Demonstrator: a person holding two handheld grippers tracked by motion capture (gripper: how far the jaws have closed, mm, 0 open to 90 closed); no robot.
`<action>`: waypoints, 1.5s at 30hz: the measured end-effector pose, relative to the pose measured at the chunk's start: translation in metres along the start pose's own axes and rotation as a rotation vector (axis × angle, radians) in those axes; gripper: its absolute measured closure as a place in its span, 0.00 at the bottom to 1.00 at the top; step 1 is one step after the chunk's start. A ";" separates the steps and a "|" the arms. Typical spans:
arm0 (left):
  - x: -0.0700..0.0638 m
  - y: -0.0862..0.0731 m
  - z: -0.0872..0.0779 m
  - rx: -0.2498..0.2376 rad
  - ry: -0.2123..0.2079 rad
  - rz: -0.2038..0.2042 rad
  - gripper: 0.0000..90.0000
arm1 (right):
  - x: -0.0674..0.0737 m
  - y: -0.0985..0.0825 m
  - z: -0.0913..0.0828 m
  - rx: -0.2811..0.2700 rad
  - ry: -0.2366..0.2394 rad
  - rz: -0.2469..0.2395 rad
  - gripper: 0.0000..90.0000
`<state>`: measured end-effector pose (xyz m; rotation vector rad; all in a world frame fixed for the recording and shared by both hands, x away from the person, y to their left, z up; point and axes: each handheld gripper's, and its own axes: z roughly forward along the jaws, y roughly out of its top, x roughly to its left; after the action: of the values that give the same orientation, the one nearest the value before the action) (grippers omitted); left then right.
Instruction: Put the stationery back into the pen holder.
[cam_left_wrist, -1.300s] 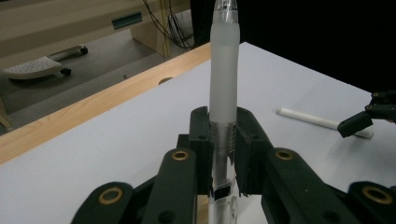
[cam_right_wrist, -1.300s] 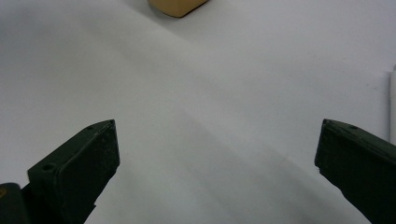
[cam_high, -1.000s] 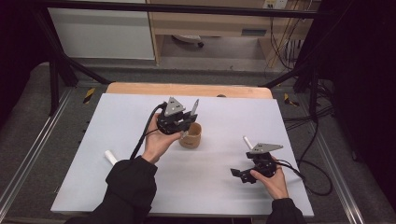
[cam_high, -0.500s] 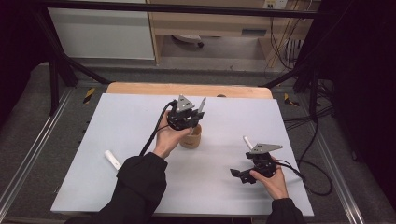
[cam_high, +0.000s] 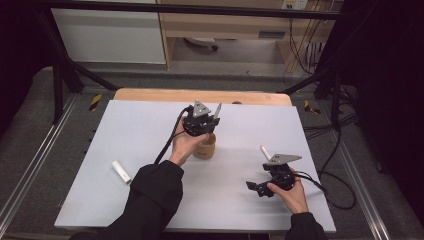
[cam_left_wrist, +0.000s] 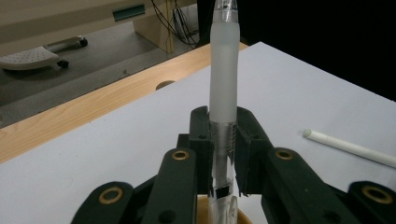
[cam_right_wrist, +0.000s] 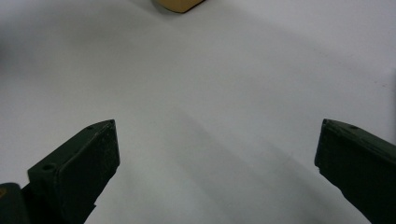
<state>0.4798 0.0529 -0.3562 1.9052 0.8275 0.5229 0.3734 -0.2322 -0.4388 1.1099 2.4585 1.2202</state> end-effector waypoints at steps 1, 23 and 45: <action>0.001 -0.001 0.001 0.003 -0.001 0.006 0.88 | 0.000 0.000 0.000 0.000 0.001 0.001 0.01; 0.001 -0.025 0.008 0.050 -0.014 0.027 0.88 | 0.001 -0.001 0.001 0.008 0.004 -0.005 0.01; 0.005 -0.025 -0.009 0.091 -0.013 0.049 0.74 | 0.001 -0.001 0.002 0.016 0.005 -0.007 0.01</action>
<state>0.4693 0.0696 -0.3745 2.0147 0.8102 0.5096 0.3733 -0.2307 -0.4406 1.1023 2.4774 1.2049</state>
